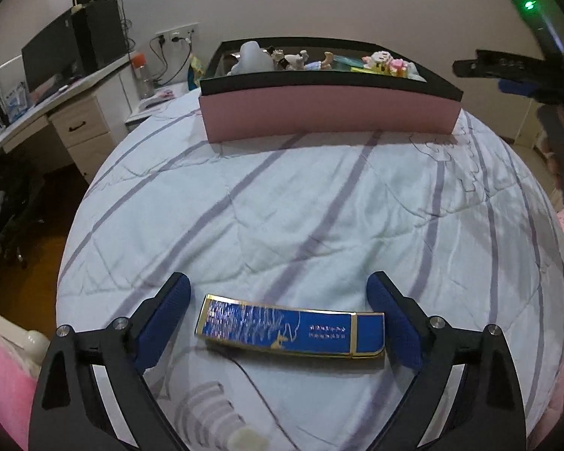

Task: Organize rigid objects
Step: 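Grasp the blue rectangular box with the left gripper, then carry the blue box into the pink tray and open the left gripper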

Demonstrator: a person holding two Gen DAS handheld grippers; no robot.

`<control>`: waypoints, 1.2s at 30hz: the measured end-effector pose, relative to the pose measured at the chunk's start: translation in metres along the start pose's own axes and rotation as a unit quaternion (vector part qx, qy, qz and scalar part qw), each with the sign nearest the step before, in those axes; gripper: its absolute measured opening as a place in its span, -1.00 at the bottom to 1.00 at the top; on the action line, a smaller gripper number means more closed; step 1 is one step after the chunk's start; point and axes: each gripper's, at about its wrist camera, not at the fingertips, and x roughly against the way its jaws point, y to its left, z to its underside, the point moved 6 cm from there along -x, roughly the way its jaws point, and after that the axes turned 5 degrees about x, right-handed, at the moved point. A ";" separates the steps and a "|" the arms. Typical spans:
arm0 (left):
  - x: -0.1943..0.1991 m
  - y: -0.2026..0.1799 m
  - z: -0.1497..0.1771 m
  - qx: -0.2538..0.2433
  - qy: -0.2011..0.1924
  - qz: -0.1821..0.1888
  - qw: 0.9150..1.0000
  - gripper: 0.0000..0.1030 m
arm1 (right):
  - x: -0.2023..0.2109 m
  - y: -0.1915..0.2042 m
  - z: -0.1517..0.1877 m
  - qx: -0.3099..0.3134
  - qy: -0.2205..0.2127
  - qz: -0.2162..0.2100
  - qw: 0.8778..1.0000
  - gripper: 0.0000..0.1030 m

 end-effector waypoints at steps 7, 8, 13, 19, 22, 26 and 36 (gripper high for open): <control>0.012 0.012 -0.006 0.034 -0.008 0.054 0.998 0.92 | -0.026 -0.001 -0.008 0.002 0.037 -0.012 0.999 1.00; 0.016 0.013 -0.003 0.040 -0.010 0.060 0.997 0.97 | -0.025 0.000 -0.008 0.002 0.035 -0.016 0.999 1.00; 0.021 0.008 0.016 0.021 0.000 0.037 0.999 1.00 | -0.021 0.004 -0.007 0.002 0.032 -0.021 0.999 1.00; 0.012 -0.002 0.016 -0.005 -0.004 -0.002 1.000 0.69 | -0.026 0.007 -0.008 0.010 0.044 -0.015 0.999 1.00; 0.011 -0.001 0.008 0.007 -0.009 -0.006 1.000 0.63 | -0.033 0.006 -0.008 0.011 0.060 -0.005 0.998 0.93; 0.007 -0.001 0.004 0.001 -0.006 -0.002 1.000 0.63 | -0.041 0.007 -0.008 0.013 0.080 -0.008 0.997 0.11; -0.009 0.030 -0.025 0.016 -0.012 -0.027 0.999 0.63 | -0.051 0.011 -0.010 0.032 0.103 -0.029 0.994 -0.39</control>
